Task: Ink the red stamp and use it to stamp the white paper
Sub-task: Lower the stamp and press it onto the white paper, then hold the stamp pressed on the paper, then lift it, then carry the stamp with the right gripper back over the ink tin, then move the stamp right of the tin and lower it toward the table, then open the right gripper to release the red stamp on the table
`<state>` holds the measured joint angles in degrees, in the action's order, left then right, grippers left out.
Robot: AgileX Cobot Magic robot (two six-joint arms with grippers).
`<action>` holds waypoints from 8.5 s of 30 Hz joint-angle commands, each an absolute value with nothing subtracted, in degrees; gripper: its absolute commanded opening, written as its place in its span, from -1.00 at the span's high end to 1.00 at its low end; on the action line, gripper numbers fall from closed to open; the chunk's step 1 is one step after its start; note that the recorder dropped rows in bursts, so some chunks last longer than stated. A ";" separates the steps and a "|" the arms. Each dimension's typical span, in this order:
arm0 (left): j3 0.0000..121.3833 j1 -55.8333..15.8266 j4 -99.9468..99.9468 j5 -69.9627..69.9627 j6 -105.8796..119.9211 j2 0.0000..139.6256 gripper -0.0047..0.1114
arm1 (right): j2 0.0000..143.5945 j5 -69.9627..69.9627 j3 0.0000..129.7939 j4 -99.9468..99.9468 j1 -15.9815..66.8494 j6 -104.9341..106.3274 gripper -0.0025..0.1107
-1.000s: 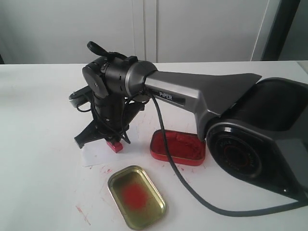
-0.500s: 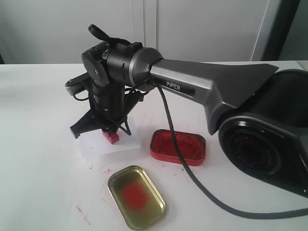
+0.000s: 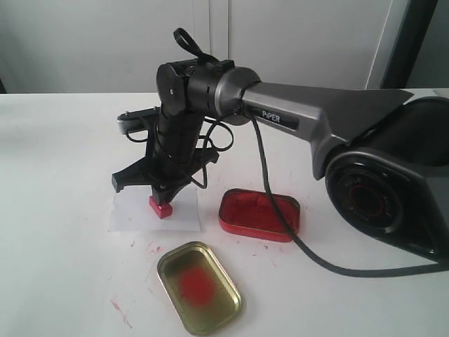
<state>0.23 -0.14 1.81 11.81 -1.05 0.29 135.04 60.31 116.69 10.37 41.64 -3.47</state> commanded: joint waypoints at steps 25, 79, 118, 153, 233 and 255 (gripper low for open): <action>0.00 -0.09 2.08 11.68 -1.06 0.00 0.92 | 136.21 61.15 116.60 20.06 37.17 1.34 0.96; 0.00 -0.09 2.08 11.68 -1.06 0.00 0.92 | 135.65 61.75 116.60 27.41 34.91 2.78 0.96; 0.00 -0.09 2.08 11.68 -1.06 0.00 0.92 | 133.67 69.14 116.60 30.04 31.99 4.35 0.96; 0.00 -0.09 2.08 11.68 -1.06 0.00 0.92 | 102.31 53.42 69.97 39.69 16.91 21.35 0.96; 0.00 -0.09 2.08 11.68 -1.06 0.00 0.92 | 103.91 43.18 39.93 73.47 9.66 56.56 0.25; 0.00 -0.09 2.08 11.68 -1.06 0.00 0.92 | 97.74 31.69 39.93 67.46 9.66 47.69 0.69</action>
